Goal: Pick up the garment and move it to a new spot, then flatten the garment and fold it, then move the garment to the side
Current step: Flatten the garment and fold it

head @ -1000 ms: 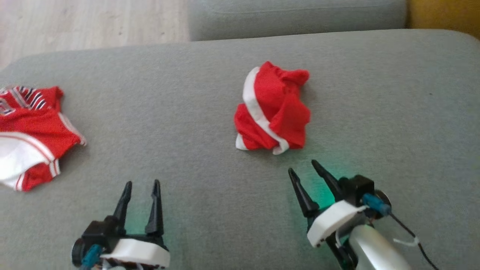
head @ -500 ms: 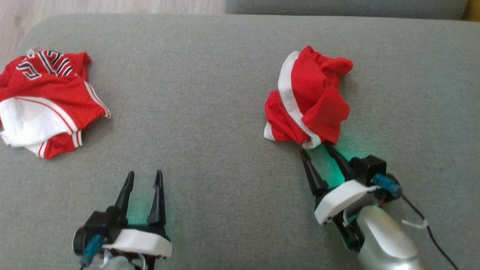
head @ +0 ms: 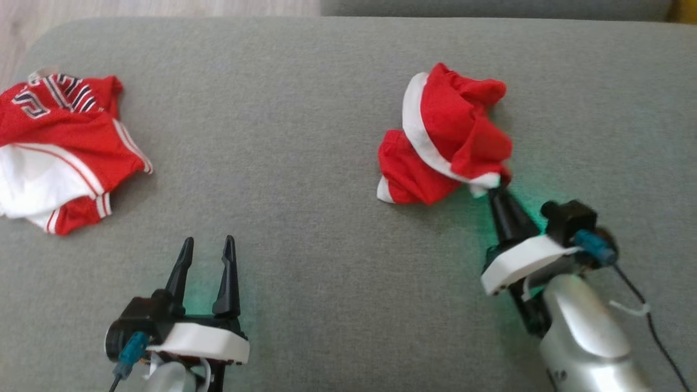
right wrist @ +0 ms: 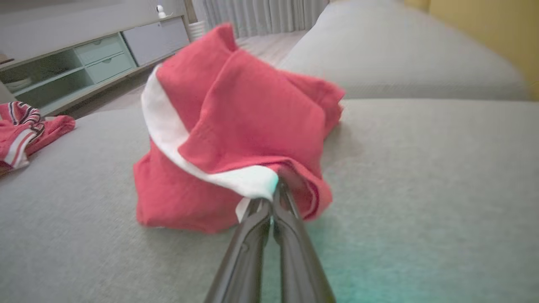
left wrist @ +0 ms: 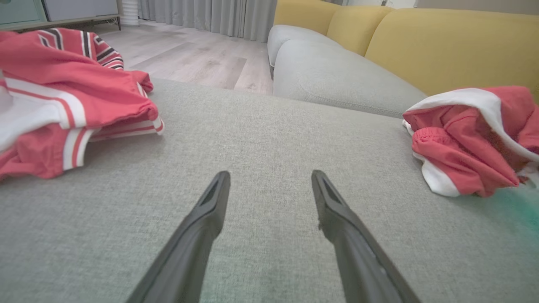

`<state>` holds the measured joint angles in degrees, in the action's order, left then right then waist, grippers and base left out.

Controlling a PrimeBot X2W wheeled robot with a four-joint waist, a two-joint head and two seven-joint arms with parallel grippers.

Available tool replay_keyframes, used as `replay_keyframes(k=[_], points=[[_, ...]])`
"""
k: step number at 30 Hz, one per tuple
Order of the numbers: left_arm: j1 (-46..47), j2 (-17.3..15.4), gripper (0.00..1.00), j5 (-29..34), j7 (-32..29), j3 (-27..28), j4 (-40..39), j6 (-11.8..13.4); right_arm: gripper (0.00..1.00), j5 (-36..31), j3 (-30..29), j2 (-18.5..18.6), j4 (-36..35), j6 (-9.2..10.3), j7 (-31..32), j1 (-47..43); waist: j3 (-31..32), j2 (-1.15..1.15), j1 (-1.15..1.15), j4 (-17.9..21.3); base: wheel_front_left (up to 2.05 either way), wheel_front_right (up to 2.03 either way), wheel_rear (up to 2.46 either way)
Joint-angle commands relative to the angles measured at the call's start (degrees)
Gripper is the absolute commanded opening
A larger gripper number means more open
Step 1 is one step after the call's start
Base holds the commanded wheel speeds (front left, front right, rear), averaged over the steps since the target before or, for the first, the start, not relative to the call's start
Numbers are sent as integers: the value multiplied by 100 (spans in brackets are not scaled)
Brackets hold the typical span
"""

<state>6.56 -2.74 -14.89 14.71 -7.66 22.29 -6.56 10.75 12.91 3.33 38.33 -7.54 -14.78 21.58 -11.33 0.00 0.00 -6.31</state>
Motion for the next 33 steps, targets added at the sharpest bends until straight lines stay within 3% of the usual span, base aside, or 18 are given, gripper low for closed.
replay_keyframes(k=[1,7,12,23,29,33], points=[[66,-14,100,-43,29,175,-150,19,0,-224,-21,-8,-314,5,-22,172,84,0,0,99,0,0,0],[-5,-14,100,-170,29,64,-104,18,0,-789,-207,561,-984,5,-22,1051,373,0,0,237,0,0,0],[27,-14,100,-346,29,-384,25,-7,0,-978,210,883,-1151,5,-22,2149,588,0,0,105,0,0,0],[-25,-14,100,-611,29,-1049,168,78,0,-827,1606,787,-379,5,-22,4137,791,0,0,-741,0,0,0],[-169,-14,100,-603,29,-1002,218,90,0,-653,1727,832,-479,5,-22,4556,847,0,0,-829,0,0,0],[-253,-14,100,-626,29,-967,207,112,0,-500,1658,1014,-575,5,-22,4311,868,0,0,-694,0,0,0]])
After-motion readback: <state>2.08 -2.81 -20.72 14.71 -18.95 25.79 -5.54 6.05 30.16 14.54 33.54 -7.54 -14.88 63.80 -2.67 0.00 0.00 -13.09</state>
